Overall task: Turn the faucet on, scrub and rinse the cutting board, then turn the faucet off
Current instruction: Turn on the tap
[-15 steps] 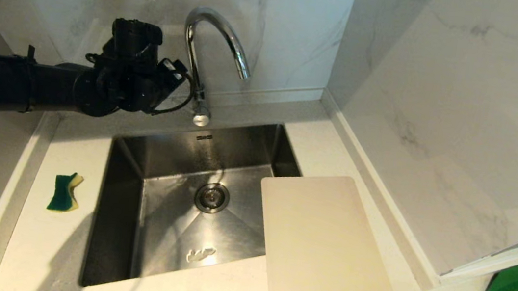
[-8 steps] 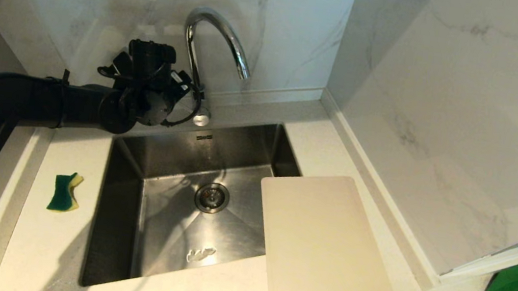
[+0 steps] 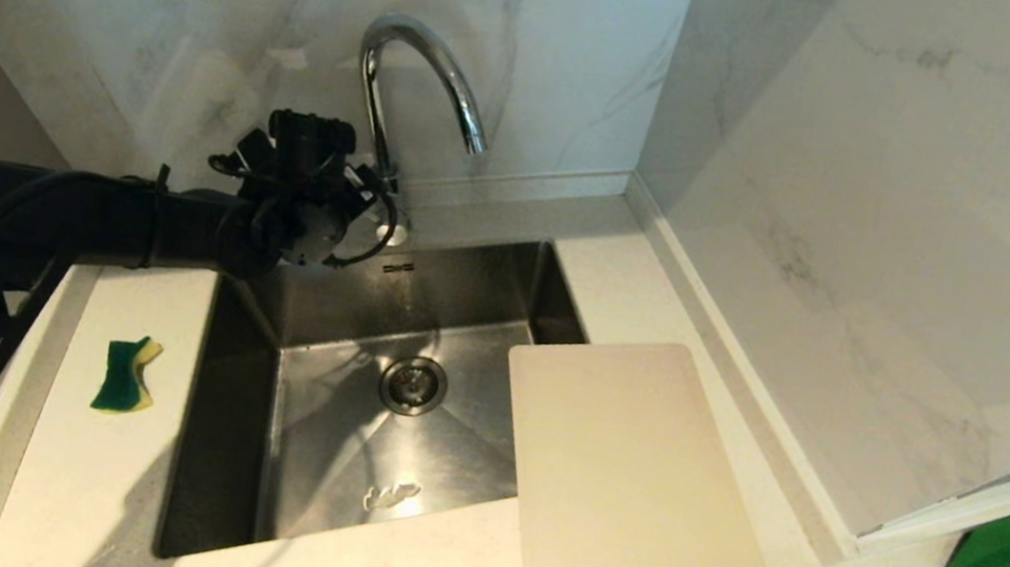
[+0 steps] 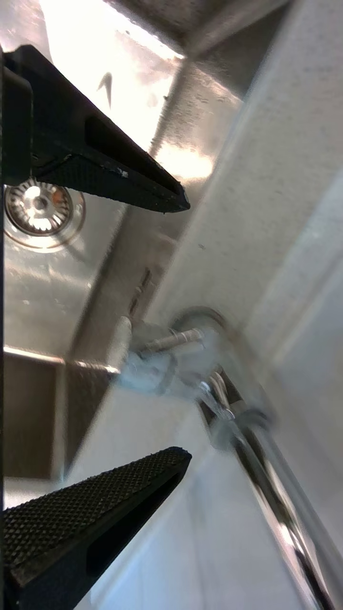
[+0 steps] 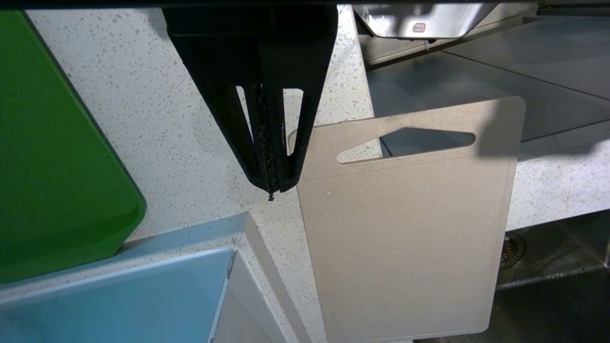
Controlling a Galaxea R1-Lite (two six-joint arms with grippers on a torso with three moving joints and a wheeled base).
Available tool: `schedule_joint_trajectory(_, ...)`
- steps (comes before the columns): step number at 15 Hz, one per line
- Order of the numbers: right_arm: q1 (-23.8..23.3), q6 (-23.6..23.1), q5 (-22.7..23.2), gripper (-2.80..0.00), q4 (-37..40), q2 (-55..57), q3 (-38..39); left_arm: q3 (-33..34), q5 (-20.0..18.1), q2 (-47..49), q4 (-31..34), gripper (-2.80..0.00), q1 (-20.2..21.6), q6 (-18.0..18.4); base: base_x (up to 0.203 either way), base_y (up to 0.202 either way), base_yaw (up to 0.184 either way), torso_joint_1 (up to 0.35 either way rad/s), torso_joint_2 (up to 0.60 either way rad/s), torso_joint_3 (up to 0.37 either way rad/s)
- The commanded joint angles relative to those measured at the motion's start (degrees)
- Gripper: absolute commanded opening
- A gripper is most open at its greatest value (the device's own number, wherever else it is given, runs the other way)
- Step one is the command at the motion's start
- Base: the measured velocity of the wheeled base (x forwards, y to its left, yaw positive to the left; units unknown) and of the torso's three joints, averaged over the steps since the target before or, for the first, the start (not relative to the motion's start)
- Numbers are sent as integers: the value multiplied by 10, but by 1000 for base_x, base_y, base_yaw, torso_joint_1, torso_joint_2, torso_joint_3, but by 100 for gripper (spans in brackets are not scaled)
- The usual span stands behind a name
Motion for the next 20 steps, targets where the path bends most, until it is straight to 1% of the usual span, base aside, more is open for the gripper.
schedule_joint_trajectory(1, 0, 0, 0, -280, 0, 1, 1, 0, 1, 24, -6, 0, 9, -2, 0, 0, 0, 0, 0, 0)
schedule_joint_trajectory(4, 0, 0, 0, -280, 0, 1, 0, -1, 1, 41, -30, 0, 11, 3, 0, 0, 0, 0, 0, 0)
schedule_joint_trajectory(7, 0, 0, 0, -280, 0, 1, 0, -3, 1, 63, -65, 0, 12, 34, 0, 0, 0, 0, 0, 0)
schedule_joint_trajectory(8, 0, 0, 0, -280, 0, 1, 1, -3, 1, 70, -67, 0, 12, 35, 0, 0, 0, 0, 0, 0)
schedule_joint_trajectory(15, 0, 0, 0, -280, 0, 1, 0, -4, 0, 75, -68, 0, 21, 36, 0, 0, 0, 0, 0, 0)
schedule_joint_trajectory(17, 0, 0, 0, -280, 0, 1, 1, -4, -8, 75, -65, 0, 28, 35, 0, 0, 0, 0, 0, 0)
schedule_joint_trajectory(19, 0, 0, 0, -280, 0, 1, 1, -4, -9, 72, -50, 0, 28, 32, 0, 0, 0, 0, 0, 0)
schedule_joint_trajectory(20, 0, 0, 0, -280, -1, 1, 0, -4, -9, 68, -25, 0, 28, 27, 0, 0, 0, 0, 0, 0)
